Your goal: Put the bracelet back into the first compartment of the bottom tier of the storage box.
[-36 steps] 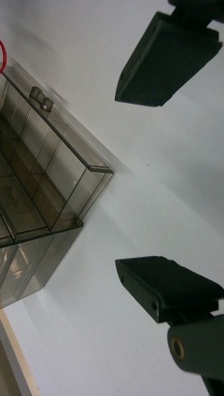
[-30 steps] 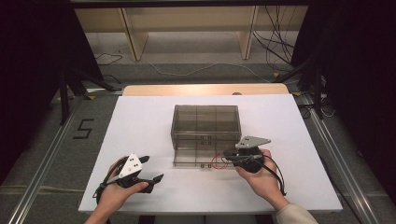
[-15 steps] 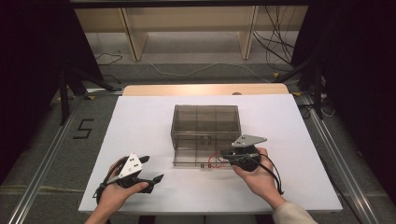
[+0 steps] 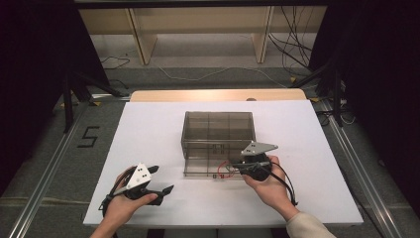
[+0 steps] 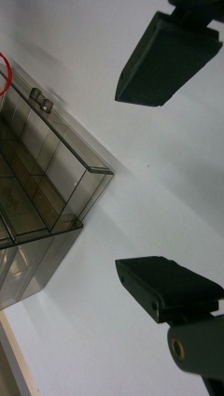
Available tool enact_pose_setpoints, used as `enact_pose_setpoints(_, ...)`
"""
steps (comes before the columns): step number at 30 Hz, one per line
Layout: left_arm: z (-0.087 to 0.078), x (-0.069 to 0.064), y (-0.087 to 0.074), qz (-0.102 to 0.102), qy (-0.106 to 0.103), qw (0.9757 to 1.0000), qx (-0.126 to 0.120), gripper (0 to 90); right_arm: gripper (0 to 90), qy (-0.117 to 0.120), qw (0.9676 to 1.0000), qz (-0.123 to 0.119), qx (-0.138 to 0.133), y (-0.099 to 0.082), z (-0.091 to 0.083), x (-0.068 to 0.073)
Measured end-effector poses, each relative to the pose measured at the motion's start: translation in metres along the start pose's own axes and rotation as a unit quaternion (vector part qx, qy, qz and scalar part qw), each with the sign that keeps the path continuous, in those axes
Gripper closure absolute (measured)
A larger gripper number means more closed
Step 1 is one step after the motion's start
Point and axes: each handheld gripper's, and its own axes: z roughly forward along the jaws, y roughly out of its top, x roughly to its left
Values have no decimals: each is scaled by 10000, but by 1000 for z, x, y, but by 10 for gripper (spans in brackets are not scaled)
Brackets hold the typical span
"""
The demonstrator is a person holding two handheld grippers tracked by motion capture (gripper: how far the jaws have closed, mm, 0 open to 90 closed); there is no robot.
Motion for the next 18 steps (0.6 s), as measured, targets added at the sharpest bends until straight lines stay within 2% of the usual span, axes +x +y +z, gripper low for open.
enact_pose_setpoints(18,0,0,0,-7,-1,10000,-1,160,900,68,9999,-91,2,9,11,6)
